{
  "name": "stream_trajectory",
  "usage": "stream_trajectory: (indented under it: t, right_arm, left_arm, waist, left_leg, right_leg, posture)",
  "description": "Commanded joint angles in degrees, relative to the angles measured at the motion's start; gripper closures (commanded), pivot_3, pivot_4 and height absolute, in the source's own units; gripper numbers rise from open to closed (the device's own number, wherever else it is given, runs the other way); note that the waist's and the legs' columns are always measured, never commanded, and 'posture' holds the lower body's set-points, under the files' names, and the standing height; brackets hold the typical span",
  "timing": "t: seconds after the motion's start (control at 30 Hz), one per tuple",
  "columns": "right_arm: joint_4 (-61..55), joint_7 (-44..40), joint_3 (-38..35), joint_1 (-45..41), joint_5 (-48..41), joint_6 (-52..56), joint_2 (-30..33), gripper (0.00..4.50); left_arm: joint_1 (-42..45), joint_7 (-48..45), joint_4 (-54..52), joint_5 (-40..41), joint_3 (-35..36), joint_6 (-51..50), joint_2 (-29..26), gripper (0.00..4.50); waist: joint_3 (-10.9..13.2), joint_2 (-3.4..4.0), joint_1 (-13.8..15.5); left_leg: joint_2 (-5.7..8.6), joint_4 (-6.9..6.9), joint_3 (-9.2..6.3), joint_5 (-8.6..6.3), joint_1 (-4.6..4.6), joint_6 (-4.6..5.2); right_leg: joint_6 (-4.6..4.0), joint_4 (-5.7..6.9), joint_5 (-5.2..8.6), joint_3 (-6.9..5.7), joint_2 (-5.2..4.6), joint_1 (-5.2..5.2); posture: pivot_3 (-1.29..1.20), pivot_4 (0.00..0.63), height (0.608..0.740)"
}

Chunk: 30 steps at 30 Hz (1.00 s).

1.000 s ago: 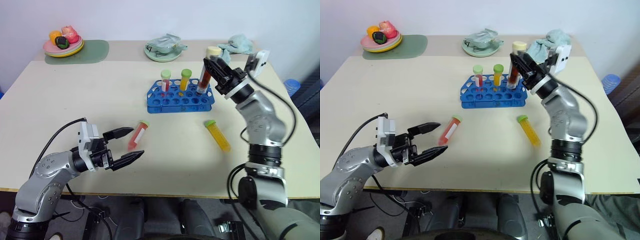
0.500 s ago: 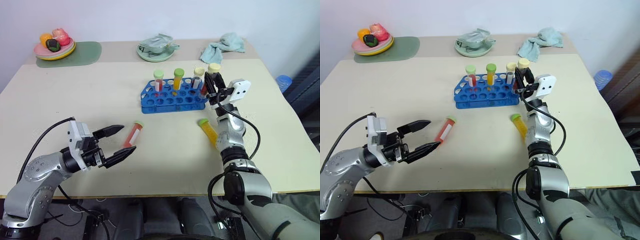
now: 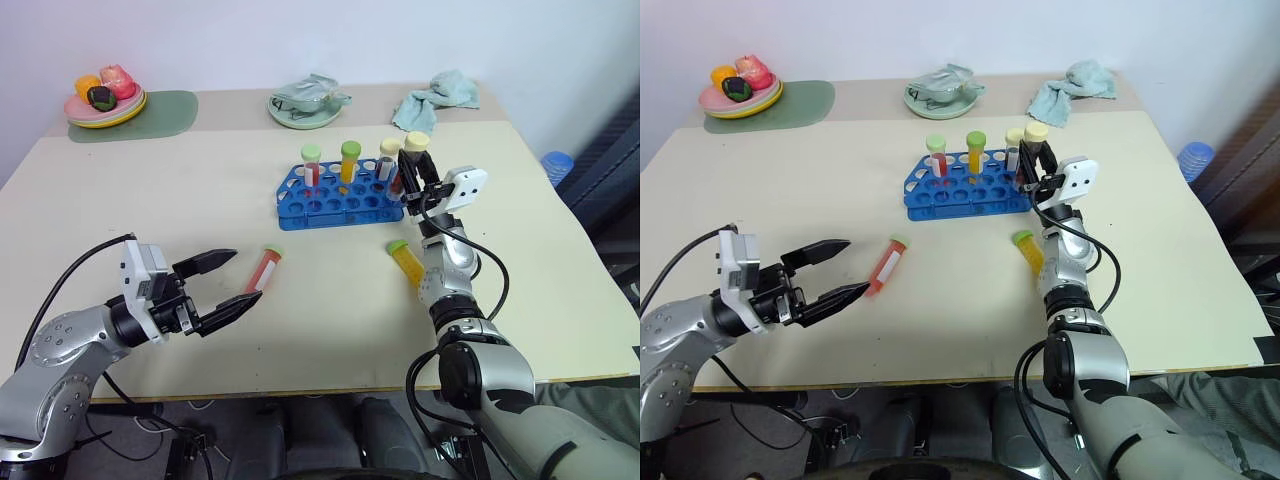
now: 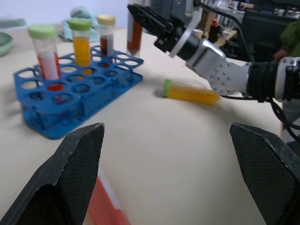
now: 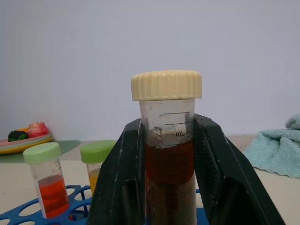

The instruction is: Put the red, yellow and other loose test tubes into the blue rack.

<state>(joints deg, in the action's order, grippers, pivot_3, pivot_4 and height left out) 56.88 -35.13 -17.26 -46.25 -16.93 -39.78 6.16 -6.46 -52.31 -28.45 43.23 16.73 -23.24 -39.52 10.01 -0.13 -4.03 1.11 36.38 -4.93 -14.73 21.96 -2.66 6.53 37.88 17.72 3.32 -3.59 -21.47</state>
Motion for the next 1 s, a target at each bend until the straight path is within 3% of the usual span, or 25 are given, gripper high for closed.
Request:
stream_trajectory:
  t: [0.03, 0.17, 1.0]
  right_arm:
    - [1.7, -0.4, 0.8, 1.2, 0.7, -1.7, -0.6, 3.7]
    - [2.6, -0.1, 1.0, 0.6, 0.9, -1.2, -0.3, 3.7]
    - [6.6, 2.5, 1.5, -1.3, 3.5, 3.0, 2.1, 3.7]
  left_arm:
    - [0.2, -0.2, -1.7, 0.8, 1.4, 0.4, -0.6, 0.13]
    - [0.2, -0.2, -1.7, 0.6, 1.3, 0.5, -0.6, 0.13]
    - [-0.9, 0.7, -3.1, 0.6, 1.1, 0.8, 0.2, 0.13]
  waist:
    - [0.0, -0.04, 0.0]
    - [0.0, -0.07, 0.0]
    - [-0.1, -0.2, 0.0]
  left_leg:
    - [0.0, -0.09, 0.01, 0.0, -0.12, 0.0]
    - [-0.02, -0.29, 0.05, 0.0, -0.49, -0.01]
    - [-0.04, -0.38, 0.03, -0.01, -0.49, -0.01]
  right_leg:
    - [0.0, -0.03, 0.0, 0.02, 0.0, 0.07]
    - [-0.06, -0.14, 0.04, 0.07, -0.01, 0.37]
    - [-0.09, -0.29, 0.05, 0.08, -0.02, 0.4]
  posture:
    - [0.0, 0.15, 0.74]
    - [0.0, 0.15, 0.74]
    - [0.0, 0.15, 0.74]
